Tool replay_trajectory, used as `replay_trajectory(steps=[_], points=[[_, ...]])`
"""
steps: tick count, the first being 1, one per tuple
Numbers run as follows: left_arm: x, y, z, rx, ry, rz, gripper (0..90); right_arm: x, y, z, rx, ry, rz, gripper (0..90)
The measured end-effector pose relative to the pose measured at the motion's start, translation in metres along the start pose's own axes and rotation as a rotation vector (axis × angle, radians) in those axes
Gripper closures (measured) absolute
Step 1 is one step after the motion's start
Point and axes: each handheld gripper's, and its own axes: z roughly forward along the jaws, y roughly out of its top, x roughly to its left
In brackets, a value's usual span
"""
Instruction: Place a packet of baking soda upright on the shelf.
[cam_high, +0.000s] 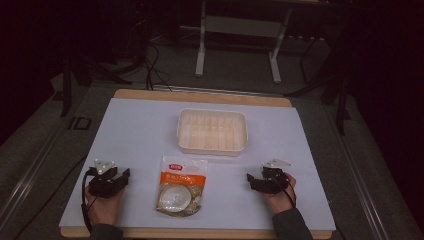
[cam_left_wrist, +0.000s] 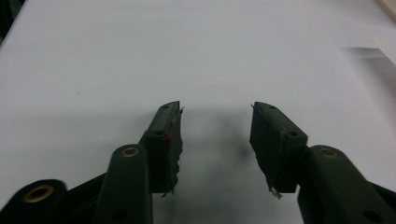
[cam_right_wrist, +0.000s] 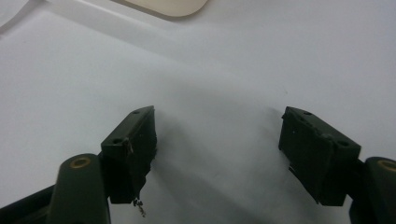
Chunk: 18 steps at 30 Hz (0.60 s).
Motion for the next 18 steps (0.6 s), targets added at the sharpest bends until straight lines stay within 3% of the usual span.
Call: replay_trajectory(steps=[2,6,7,8,18], points=[[-0.001,0.001,-0.001,-0.015,-0.014,0.020,56.1,-0.002,-0.001,-0.002,-0.016,0.025,0.013,40.2],[-0.002,0.003,-0.001,-0.026,-0.038,0.054,57.7,-0.004,-0.001,-0.005,-0.023,0.049,0.020,48.1],[-0.004,0.003,-0.001,-0.022,-0.034,0.095,58.1,-0.002,0.000,-0.006,-0.034,0.042,0.010,52.5],[-0.004,0.004,-0.001,-0.019,-0.044,0.104,58.1,-0.002,0.000,-0.007,-0.036,0.046,0.011,54.9],[-0.005,0.004,0.003,-0.023,-0.113,0.163,58.6,0.012,0.011,-0.007,-0.017,0.099,-0.070,58.5]])
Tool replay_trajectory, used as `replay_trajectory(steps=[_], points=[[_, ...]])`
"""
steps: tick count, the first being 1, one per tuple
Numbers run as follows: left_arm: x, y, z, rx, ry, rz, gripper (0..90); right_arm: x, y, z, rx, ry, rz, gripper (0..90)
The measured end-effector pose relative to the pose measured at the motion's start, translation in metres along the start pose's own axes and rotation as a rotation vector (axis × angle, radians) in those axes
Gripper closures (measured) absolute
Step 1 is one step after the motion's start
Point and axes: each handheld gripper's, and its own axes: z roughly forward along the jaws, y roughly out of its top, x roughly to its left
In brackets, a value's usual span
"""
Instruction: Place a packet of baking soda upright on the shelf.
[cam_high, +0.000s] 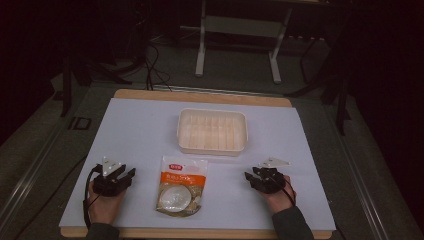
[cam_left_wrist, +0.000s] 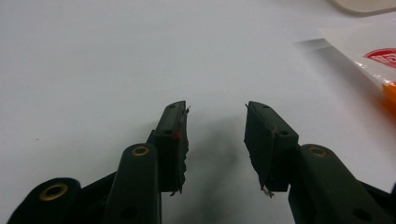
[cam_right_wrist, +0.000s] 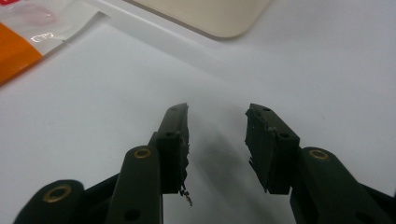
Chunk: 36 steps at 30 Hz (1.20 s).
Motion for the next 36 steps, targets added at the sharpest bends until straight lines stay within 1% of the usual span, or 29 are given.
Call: replay_trajectory(steps=[6,8,10,12,15,18,19,28,31,32,36], points=[[-0.001,-0.001,0.002,-0.006,-0.021,-0.001,58.4,0.006,0.012,0.004,0.005,0.024,-0.038,56.9],[-0.002,-0.001,0.002,-0.003,-0.015,0.009,58.3,0.008,0.016,0.006,0.005,0.043,-0.047,56.8],[-0.003,-0.001,0.002,-0.001,-0.014,0.014,58.1,0.009,0.021,0.008,0.004,0.051,-0.053,56.4],[-0.003,-0.001,0.002,-0.004,-0.014,0.011,58.1,0.011,0.025,0.010,0.005,0.058,-0.062,55.6],[-0.002,-0.001,0.002,-0.009,-0.017,0.005,57.9,0.013,0.031,0.014,0.004,0.063,-0.091,54.2],[-0.002,-0.001,0.002,-0.008,-0.014,0.008,57.9,0.015,0.034,0.016,0.004,0.075,-0.093,53.9],[-0.003,-0.001,0.002,-0.006,-0.015,0.009,57.9,0.017,0.037,0.018,0.006,0.085,-0.097,53.6],[-0.003,-0.001,0.002,-0.005,-0.015,0.014,57.6,0.031,0.049,0.032,0.018,0.128,-0.151,51.4],[-0.003,-0.001,0.002,-0.004,-0.015,0.017,57.5,0.033,0.050,0.034,0.018,0.133,-0.156,51.0],[-0.003,-0.001,0.002,-0.005,-0.015,0.017,57.7,0.037,0.052,0.039,0.023,0.145,-0.170,50.1],[-0.003,-0.001,0.002,-0.006,-0.015,0.018,57.8,0.044,0.056,0.046,0.027,0.165,-0.189,48.1]])
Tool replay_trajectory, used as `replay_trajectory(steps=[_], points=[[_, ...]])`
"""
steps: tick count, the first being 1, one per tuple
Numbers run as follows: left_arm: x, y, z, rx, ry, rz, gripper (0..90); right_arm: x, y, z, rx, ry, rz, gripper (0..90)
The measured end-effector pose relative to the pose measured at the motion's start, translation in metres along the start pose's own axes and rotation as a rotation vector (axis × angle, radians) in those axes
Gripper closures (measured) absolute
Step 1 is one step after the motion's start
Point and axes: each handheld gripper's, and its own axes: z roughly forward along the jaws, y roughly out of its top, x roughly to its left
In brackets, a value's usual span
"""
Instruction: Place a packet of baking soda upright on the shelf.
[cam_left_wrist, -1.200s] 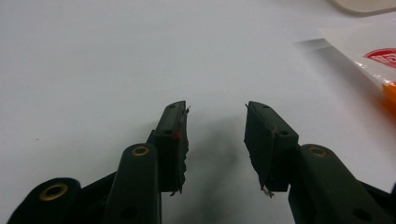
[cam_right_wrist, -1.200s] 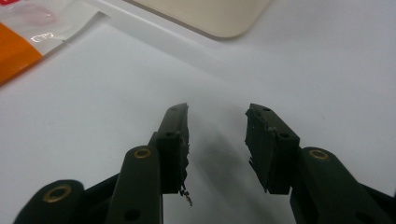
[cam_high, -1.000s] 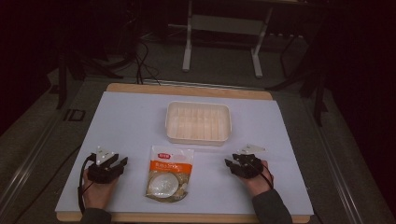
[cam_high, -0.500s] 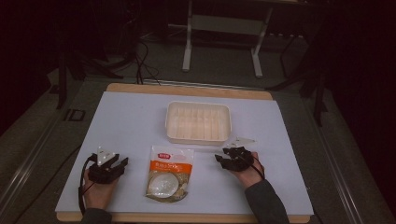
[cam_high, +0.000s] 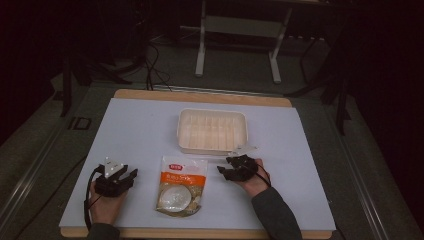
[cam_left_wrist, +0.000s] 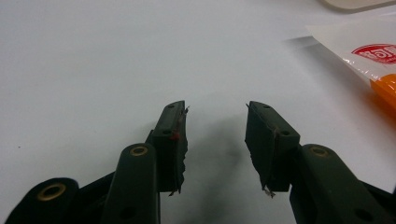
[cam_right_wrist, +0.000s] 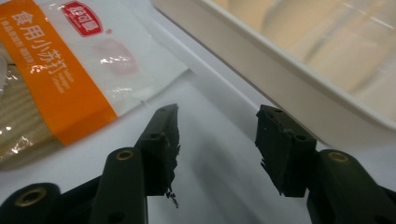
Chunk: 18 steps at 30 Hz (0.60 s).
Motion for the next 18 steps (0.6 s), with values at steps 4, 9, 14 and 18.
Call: replay_trajectory(steps=[4,9,14,18], points=[[0.000,0.000,0.000,-0.002,0.000,0.001,57.8,0.005,0.004,0.007,0.000,0.031,-0.026,45.1],[0.000,0.000,0.000,-0.001,-0.001,0.002,57.7,0.006,0.008,0.014,-0.022,0.070,-0.038,44.1],[0.000,0.000,0.000,0.000,-0.001,0.003,57.7,0.008,0.013,0.021,-0.020,0.084,-0.028,42.9],[0.000,0.000,0.000,0.001,-0.002,0.004,57.7,0.010,0.018,0.028,-0.015,0.093,-0.029,41.0]])
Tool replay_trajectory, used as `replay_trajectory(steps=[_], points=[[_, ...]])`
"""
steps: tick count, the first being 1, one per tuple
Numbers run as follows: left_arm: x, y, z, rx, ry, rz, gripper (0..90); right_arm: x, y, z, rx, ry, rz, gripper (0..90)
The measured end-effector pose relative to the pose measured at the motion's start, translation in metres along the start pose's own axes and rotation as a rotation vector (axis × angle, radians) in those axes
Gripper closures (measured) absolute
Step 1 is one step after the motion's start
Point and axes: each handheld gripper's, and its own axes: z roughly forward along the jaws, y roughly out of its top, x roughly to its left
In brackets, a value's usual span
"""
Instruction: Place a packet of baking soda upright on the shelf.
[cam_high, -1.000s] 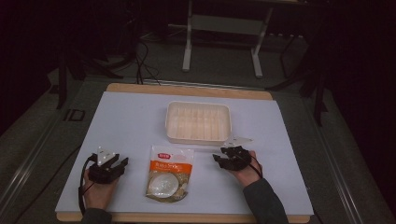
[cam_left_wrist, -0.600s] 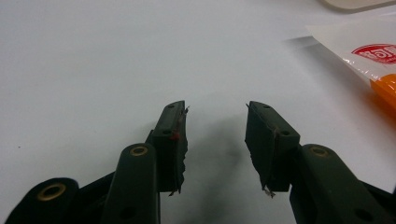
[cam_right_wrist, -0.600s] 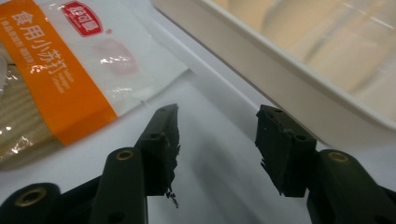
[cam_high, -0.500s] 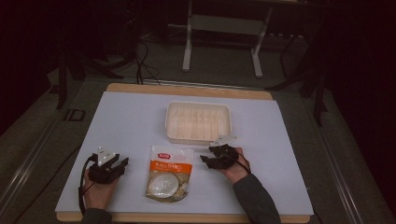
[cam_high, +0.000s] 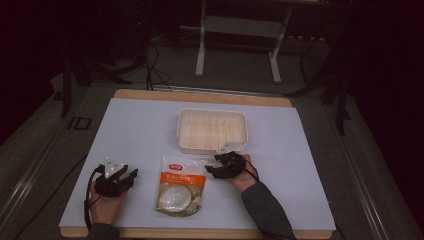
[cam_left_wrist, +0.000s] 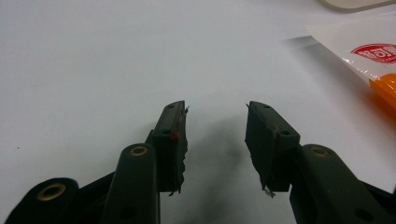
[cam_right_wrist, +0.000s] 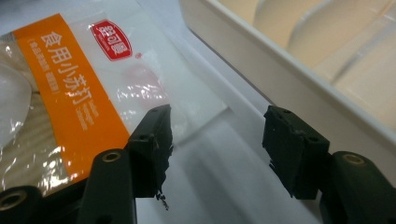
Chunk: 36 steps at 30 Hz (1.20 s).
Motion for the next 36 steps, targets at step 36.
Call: replay_trajectory(steps=[36], points=[[-0.001,0.000,0.000,-0.003,0.003,0.003,57.0,-0.008,0.004,0.019,-0.064,0.227,0.181,58.1]])
